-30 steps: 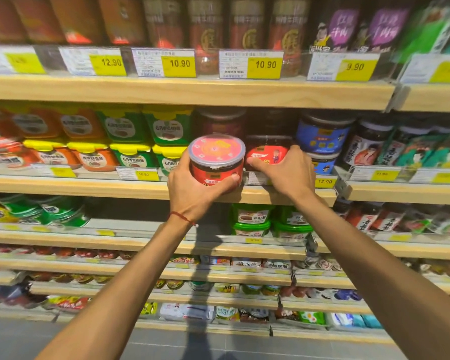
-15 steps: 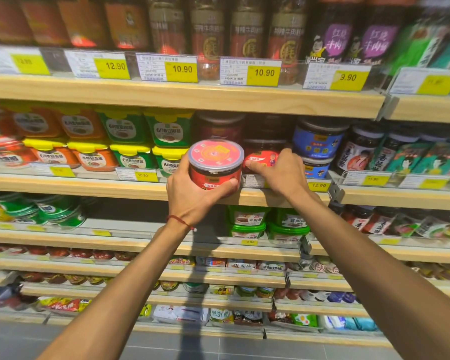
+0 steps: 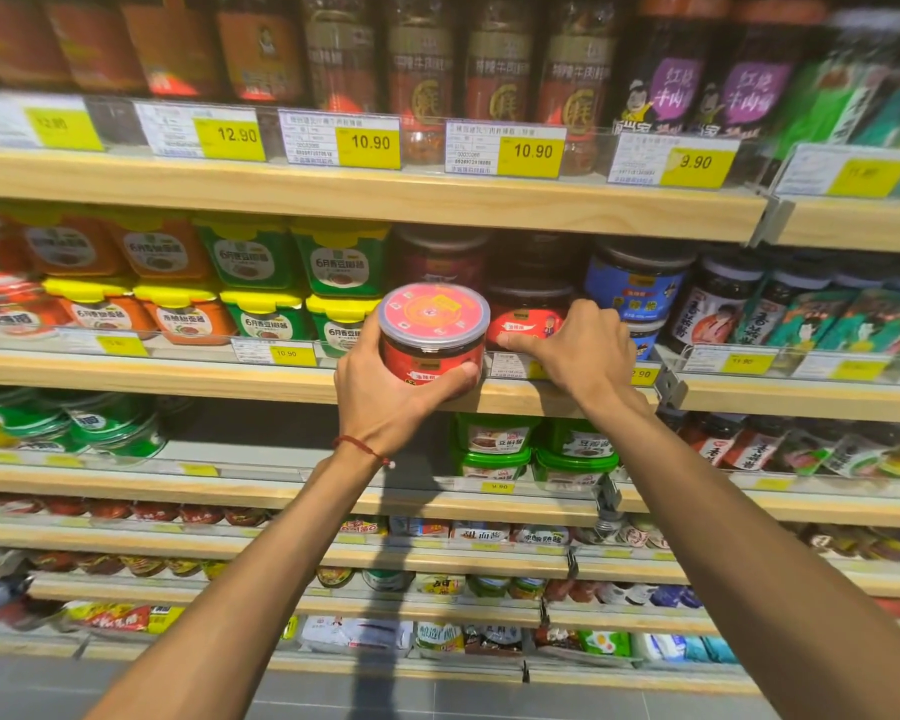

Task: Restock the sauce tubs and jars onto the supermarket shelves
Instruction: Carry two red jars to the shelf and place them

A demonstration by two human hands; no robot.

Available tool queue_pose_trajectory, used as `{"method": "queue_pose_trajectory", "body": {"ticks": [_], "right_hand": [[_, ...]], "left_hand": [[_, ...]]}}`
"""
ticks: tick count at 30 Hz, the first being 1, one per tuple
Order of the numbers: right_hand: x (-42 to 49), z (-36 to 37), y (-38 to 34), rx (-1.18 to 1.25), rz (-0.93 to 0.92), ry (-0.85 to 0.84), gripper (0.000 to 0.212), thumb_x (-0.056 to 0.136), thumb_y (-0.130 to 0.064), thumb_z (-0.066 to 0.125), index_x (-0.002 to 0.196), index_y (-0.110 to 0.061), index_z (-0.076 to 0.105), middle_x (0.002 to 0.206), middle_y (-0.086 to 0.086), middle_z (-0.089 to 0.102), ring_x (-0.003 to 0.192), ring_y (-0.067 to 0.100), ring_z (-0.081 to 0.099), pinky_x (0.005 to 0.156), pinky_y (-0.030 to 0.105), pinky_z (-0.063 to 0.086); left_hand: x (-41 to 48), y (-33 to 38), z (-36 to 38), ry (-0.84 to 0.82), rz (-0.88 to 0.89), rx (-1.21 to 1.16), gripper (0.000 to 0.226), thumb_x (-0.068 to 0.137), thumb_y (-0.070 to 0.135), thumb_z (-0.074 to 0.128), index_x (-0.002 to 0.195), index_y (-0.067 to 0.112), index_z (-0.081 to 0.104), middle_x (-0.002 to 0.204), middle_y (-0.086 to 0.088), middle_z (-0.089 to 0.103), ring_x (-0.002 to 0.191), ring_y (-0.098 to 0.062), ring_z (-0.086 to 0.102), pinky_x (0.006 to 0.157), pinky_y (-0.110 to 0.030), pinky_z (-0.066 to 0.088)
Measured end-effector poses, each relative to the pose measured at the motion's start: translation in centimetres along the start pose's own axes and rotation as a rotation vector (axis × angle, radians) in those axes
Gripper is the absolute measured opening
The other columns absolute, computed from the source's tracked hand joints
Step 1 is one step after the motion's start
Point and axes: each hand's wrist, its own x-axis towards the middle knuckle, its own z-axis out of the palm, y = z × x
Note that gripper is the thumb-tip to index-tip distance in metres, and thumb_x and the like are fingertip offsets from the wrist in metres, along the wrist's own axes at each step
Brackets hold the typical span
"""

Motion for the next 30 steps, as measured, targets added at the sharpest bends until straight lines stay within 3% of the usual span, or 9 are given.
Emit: {"method": "queue_pose_trajectory", "body": {"ticks": [4,10,14,17,25,30], "right_hand": [[-0.3,0.2,0.0,-0.004,0.02,0.003,0.084,0.068,-0.078,0.076,0.111,-0.007,0.063,0.111,0.015,0.07,0.108,0.037,0.064,0.079,0.043,0.048],[-0.8,0.2,0.2,-0.029,0.023,-0.018,0.077,0.077,-0.07,0.073,0.118,-0.005,0.062,0.119,0.018,0.068,0.114,0.04,0.062,0.082,0.042,0.049],[-1.5,-0.1,1.4,0.004,-0.025,0.032,0.052,0.084,-0.05,0.07,0.117,-0.01,0.064,0.11,0.013,0.071,0.107,0.038,0.065,0.081,0.039,0.051],[-2.5,-0.7,2.3,0.107,-0.081,0.09,0.046,0.086,-0.038,0.068,0.126,-0.015,0.066,0.11,0.006,0.075,0.106,0.029,0.069,0.085,0.035,0.053],[-2.9,-2.0,4.7,0.302,-0.229,0.093,0.028,0.089,-0.024,0.066,0.115,-0.022,0.075,0.107,-0.004,0.078,0.102,0.016,0.071,0.089,0.028,0.052],[-1.4,-2.8,6.9,0.324,-0.272,0.07,0.03,0.089,-0.02,0.065,0.118,-0.022,0.075,0.108,-0.003,0.077,0.101,0.015,0.07,0.094,0.034,0.056]], "left_hand": [[0.1,0.1,-0.2,-0.011,0.005,-0.007,0.105,0.052,0.077,0.081,0.141,0.03,0.05,0.123,0.009,0.065,0.113,-0.013,0.064,0.097,-0.041,0.058],[0.0,0.3,-0.4,-0.017,-0.003,-0.02,0.105,0.052,0.077,0.082,0.141,0.03,0.05,0.124,0.009,0.065,0.114,-0.013,0.064,0.096,-0.041,0.058],[-0.3,0.6,-0.2,-0.025,-0.015,-0.039,0.104,0.052,0.073,0.083,0.14,0.029,0.051,0.124,0.009,0.065,0.115,-0.013,0.063,0.096,-0.04,0.058],[-0.6,1.0,0.3,-0.056,-0.002,-0.049,0.103,0.052,0.072,0.085,0.14,0.029,0.051,0.123,0.01,0.065,0.114,-0.012,0.064,0.096,-0.04,0.058],[-0.6,4.5,4.4,-0.022,-0.011,-0.05,0.108,0.046,0.072,0.088,0.139,0.033,0.048,0.125,0.01,0.064,0.118,-0.017,0.061,0.1,-0.044,0.055],[0.8,6.5,7.5,0.041,-0.064,-0.078,0.111,0.04,0.074,0.088,0.135,0.03,0.049,0.122,0.01,0.066,0.115,-0.016,0.064,0.099,-0.042,0.055]]}}
